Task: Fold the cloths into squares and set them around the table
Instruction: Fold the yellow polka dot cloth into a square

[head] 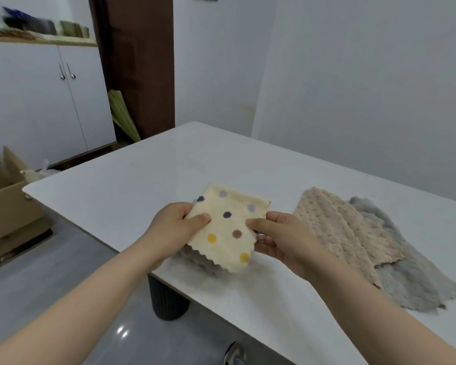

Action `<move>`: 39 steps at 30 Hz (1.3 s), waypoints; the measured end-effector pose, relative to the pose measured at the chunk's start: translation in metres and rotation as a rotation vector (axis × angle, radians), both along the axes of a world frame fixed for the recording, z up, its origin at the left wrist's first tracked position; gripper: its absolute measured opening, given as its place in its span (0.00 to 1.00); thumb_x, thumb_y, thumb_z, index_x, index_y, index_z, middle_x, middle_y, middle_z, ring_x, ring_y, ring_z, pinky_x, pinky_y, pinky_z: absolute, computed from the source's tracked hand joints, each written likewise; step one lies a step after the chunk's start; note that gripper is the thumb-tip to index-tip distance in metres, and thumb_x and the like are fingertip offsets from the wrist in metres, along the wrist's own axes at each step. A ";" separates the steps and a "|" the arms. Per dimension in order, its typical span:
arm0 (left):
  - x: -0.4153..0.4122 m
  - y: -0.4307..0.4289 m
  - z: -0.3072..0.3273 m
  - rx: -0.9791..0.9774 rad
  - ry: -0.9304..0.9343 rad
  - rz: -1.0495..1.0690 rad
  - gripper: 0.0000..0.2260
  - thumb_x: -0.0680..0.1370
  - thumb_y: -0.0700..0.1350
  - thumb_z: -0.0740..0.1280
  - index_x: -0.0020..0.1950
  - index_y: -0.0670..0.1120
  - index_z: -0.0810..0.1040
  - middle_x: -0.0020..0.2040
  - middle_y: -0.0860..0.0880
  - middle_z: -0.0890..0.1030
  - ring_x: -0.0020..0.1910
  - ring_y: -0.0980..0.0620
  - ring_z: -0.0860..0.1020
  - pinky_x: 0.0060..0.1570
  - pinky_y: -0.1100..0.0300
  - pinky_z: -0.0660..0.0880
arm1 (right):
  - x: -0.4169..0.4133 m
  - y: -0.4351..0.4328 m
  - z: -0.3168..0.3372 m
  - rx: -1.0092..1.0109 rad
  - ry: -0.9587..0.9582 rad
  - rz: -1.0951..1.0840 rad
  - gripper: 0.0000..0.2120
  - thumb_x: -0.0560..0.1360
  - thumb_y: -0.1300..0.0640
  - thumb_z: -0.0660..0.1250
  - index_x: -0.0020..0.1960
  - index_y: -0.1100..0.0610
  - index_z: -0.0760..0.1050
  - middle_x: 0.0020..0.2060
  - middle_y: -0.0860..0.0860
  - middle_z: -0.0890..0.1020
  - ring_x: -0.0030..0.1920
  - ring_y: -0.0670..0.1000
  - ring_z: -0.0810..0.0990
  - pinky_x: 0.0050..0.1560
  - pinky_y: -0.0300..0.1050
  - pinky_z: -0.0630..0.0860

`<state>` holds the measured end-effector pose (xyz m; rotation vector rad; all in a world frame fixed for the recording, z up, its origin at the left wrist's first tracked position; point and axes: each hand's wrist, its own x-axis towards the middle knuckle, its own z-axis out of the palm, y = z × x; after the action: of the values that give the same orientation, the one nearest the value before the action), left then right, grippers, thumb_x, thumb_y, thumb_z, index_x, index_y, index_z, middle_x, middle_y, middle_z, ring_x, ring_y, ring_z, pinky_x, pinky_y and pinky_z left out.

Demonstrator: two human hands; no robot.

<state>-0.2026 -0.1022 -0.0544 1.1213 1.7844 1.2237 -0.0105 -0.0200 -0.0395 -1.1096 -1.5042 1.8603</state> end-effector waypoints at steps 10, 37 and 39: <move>-0.110 0.094 -0.004 0.017 -0.068 0.182 0.04 0.74 0.44 0.71 0.48 0.49 0.78 0.43 0.50 0.83 0.38 0.57 0.82 0.31 0.67 0.76 | -0.116 0.103 -0.004 0.014 -0.019 0.071 0.10 0.77 0.61 0.67 0.55 0.66 0.78 0.45 0.56 0.85 0.35 0.48 0.83 0.37 0.37 0.80; -0.292 0.293 -0.065 0.083 0.307 0.617 0.18 0.70 0.50 0.75 0.55 0.44 0.77 0.56 0.45 0.78 0.50 0.51 0.74 0.47 0.60 0.68 | -0.331 0.299 -0.063 0.306 -0.401 -0.046 0.14 0.71 0.54 0.71 0.31 0.58 0.70 0.23 0.51 0.75 0.23 0.49 0.69 0.27 0.41 0.65; -0.297 0.298 -0.069 0.081 0.354 0.624 0.16 0.70 0.50 0.74 0.53 0.44 0.79 0.56 0.46 0.78 0.50 0.53 0.72 0.47 0.61 0.67 | -0.337 0.305 -0.065 0.312 -0.394 -0.053 0.12 0.70 0.54 0.71 0.34 0.57 0.73 0.24 0.51 0.77 0.22 0.48 0.69 0.28 0.40 0.66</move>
<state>-0.4995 0.1957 -0.1235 0.8848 2.4960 1.5251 -0.3475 0.2847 -0.1046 -1.3965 -1.8816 1.3594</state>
